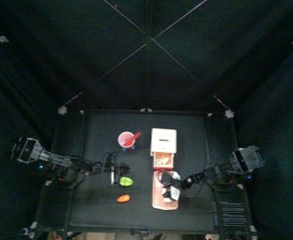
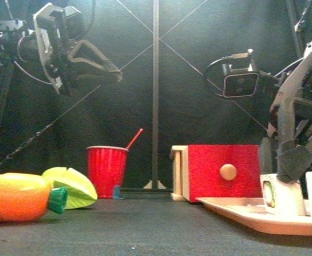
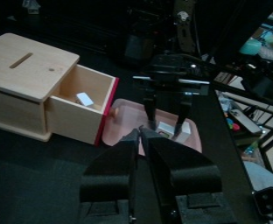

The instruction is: Grab sushi piece from plate

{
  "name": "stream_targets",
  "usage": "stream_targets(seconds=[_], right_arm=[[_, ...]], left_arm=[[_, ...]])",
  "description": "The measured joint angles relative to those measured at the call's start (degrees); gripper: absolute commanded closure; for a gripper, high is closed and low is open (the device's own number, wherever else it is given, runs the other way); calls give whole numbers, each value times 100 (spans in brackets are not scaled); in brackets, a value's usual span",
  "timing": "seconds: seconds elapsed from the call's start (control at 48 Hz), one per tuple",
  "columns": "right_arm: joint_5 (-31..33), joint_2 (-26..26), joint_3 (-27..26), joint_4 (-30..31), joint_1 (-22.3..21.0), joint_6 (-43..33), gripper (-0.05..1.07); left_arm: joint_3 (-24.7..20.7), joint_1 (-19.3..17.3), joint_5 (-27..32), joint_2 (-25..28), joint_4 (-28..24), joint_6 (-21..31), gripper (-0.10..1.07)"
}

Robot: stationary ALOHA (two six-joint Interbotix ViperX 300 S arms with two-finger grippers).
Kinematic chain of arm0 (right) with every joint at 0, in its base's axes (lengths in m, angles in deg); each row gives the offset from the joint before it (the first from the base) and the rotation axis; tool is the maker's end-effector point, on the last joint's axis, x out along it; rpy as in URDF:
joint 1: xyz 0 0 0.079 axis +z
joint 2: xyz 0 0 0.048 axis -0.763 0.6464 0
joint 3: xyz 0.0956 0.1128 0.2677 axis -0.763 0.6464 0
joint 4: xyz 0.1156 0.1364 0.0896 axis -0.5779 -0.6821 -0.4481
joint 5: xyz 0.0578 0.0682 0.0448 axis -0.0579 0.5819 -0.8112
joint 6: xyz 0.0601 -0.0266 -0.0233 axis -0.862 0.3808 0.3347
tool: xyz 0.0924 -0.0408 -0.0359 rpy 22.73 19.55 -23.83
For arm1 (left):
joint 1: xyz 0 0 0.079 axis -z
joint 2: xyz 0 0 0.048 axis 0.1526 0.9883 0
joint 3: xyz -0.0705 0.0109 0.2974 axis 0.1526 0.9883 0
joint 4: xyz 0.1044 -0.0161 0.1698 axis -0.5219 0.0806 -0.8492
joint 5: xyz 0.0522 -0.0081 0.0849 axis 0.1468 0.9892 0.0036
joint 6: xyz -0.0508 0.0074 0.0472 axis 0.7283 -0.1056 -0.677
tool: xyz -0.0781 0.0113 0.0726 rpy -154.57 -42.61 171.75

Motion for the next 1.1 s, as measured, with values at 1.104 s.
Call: stream_targets(seconds=[1.104], right_arm=[[18, -255, 9, 44, -114, 0, 41]], left_arm=[[0, 0, 0, -26, 0, -9, 42]])
